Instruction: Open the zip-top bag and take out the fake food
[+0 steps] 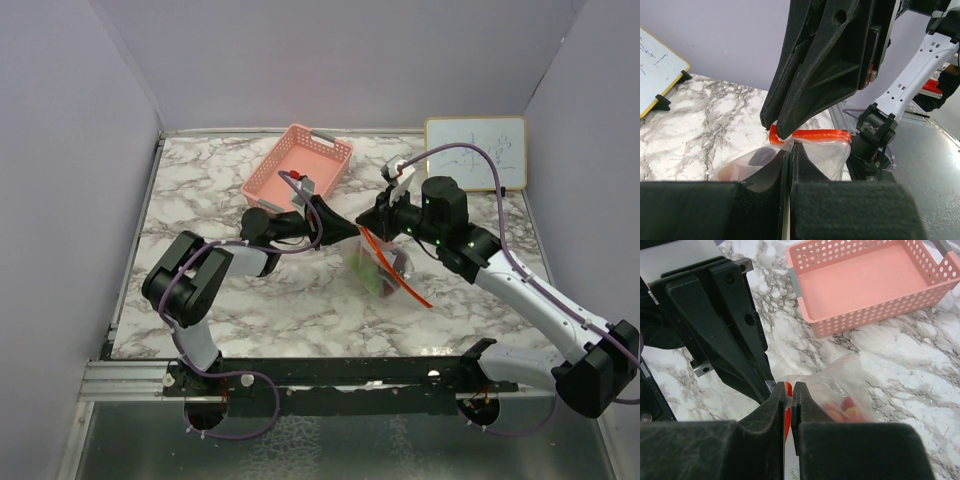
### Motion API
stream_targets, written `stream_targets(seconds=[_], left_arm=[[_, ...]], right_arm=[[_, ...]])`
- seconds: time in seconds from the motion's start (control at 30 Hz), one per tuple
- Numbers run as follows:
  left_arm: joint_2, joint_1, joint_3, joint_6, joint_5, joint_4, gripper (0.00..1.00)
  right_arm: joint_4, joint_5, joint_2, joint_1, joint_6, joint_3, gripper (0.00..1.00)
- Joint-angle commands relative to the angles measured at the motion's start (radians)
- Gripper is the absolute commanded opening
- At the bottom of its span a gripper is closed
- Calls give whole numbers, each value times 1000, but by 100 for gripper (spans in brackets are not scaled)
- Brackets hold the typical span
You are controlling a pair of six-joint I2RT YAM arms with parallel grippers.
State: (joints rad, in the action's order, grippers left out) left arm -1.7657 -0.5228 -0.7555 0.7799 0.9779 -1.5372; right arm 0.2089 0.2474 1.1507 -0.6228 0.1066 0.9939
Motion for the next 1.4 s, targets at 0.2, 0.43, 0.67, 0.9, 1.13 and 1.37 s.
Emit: stream_targets(seconds=[0.2, 0.43, 0.67, 0.9, 1.13, 1.37], left_arm=[[20, 22, 5, 0, -61, -233, 0], [29, 49, 42, -12, -140, -235, 0], [60, 79, 37, -6, -187, -235, 0], [63, 172, 9, 38, -183, -235, 0], [63, 282, 6, 72, -151, -234, 0], [44, 345, -27, 110, -170, -235, 0]], right_arm=[[-5, 27, -43, -5, 14, 1, 1], [29, 38, -59, -5, 1, 18, 1], [28, 48, -88, -5, 14, -29, 1], [64, 43, -150, -4, 13, -67, 1], [109, 16, -208, -4, 4, -118, 1], [179, 1, -296, -5, 5, -178, 1]])
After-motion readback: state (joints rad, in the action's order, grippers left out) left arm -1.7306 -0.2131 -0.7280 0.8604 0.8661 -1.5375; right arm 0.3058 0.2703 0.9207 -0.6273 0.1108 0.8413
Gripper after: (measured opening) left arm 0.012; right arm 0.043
